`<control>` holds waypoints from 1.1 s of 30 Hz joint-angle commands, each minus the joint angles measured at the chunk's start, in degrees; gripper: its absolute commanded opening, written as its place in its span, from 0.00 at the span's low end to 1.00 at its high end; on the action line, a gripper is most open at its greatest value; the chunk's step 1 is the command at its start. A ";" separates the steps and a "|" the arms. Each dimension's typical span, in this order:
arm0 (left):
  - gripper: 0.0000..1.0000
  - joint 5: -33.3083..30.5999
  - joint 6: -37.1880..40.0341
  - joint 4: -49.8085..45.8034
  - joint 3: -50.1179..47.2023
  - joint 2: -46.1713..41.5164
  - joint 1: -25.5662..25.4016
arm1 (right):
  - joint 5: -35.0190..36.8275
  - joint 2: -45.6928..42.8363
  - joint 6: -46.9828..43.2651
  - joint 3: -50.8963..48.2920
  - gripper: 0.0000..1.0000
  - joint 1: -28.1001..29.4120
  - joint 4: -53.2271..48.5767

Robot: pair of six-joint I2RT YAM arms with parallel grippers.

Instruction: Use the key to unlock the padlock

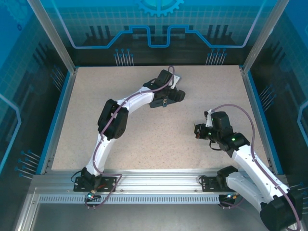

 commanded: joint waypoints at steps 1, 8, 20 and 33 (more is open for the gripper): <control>0.85 2.27 -0.67 -4.31 -7.30 -3.27 -1.41 | -0.07 -0.71 0.39 0.81 0.00 -1.05 -1.73; 0.84 3.07 -3.50 2.63 -21.02 -12.12 -3.06 | 0.17 -0.60 -0.29 1.36 0.00 -1.59 -2.54; 0.83 2.47 -10.26 11.51 -41.24 -26.00 -7.72 | 0.03 -0.71 0.29 1.27 0.00 -2.11 -1.75; 0.82 1.39 -14.01 15.11 -44.21 -28.76 -12.45 | 0.21 -0.35 0.30 0.98 0.00 -2.24 -1.84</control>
